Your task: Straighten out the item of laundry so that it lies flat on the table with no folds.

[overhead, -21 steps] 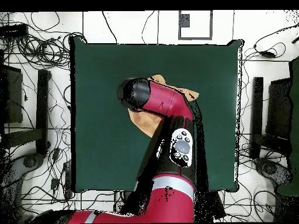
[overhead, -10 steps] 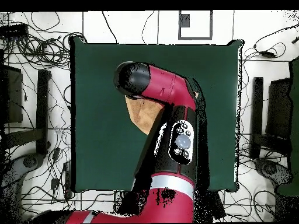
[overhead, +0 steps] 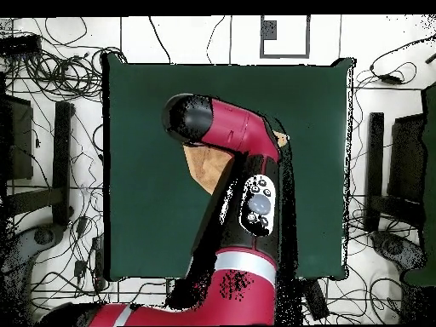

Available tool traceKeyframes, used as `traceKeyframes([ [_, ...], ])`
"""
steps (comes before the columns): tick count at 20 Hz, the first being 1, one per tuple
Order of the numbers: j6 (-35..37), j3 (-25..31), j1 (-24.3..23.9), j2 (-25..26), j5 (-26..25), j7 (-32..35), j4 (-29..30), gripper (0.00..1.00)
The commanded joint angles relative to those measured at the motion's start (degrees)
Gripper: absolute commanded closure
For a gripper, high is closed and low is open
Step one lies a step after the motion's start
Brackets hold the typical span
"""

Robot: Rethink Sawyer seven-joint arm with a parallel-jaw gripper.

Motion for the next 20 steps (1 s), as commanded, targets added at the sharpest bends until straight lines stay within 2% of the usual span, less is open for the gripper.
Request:
traceKeyframes([
  [1, -6.16, 5.79, 1.92, 3.94, 0.83, 15.66, 9.91, 0.00],
  [9, -11.12, 7.20, 1.39, 3.70, 1.33, 14.94, 12.27, 0.00],
  [20, -11.46, 8.22, 1.39, 4.76, 2.29, 14.78, 10.81, 0.00],
])
